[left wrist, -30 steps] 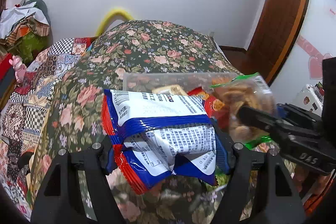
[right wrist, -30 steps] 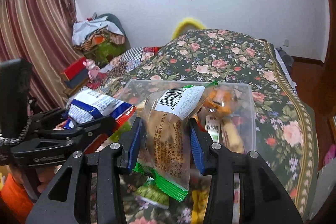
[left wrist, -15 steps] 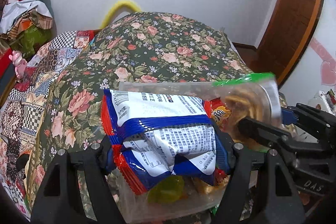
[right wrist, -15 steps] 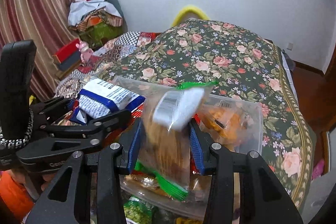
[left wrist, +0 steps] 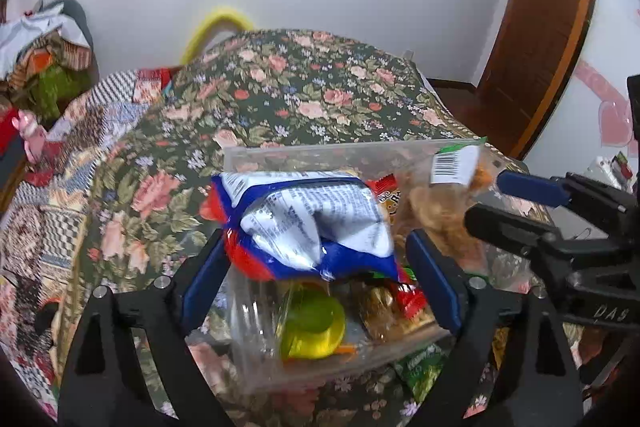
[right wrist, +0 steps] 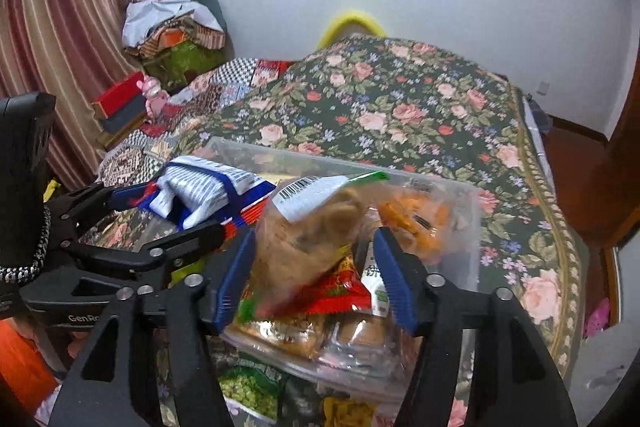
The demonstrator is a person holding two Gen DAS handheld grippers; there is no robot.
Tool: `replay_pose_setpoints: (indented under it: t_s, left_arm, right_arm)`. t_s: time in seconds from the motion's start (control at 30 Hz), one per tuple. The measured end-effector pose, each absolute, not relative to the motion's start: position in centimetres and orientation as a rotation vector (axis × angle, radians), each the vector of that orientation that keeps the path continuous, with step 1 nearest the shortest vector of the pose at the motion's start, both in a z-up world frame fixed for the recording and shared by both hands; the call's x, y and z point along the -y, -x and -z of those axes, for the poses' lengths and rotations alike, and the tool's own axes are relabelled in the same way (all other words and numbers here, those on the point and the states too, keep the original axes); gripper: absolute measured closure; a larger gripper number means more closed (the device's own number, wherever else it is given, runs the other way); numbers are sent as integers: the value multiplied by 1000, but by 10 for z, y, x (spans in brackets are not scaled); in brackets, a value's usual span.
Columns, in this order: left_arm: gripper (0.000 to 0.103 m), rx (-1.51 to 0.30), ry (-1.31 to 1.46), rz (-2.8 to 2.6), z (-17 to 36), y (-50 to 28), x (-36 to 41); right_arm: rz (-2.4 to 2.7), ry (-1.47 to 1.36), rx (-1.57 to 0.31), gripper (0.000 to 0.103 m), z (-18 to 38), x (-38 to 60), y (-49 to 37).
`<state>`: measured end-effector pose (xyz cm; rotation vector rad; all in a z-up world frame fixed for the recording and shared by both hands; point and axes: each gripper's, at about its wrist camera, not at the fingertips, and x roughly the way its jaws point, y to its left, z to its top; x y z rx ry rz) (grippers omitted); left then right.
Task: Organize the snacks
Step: 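Drop the blue-white bag into the box while the right tool drops the pastry in, then grasp the green pea bag with the left tool while the right grasps the yellow chip bag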
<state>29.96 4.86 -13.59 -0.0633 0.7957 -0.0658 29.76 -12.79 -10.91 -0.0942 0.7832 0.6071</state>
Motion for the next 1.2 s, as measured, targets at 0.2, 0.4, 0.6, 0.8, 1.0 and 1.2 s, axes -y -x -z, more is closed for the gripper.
replay_pose_setpoints:
  t_s: [0.2,0.4,0.6,0.8,1.0,1.2]
  left_arm:
    - [10,-729,11,69,112,-267,-39]
    - [8,-715,13,86,102,-234,-32]
    - [5,-768,13,103,121,-211,-19]
    - [5,-863,3,111,160,-206,2]
    - [5,-912,7,115,187,-222,21]
    - [10,-940,-11,90,208,-240,35]
  right_arm:
    - [-609,53,-717,38,90,152,-269]
    - [-571,30,-674,27,83,185,-239]
    - [-500,24,-714,18,105,216,-221]
    - [-483,-47,-844,18,149,230,-224]
    - [-506,-76,-895,18,175,231,-222]
    - [-511,-64,-933,18,193,223,-233]
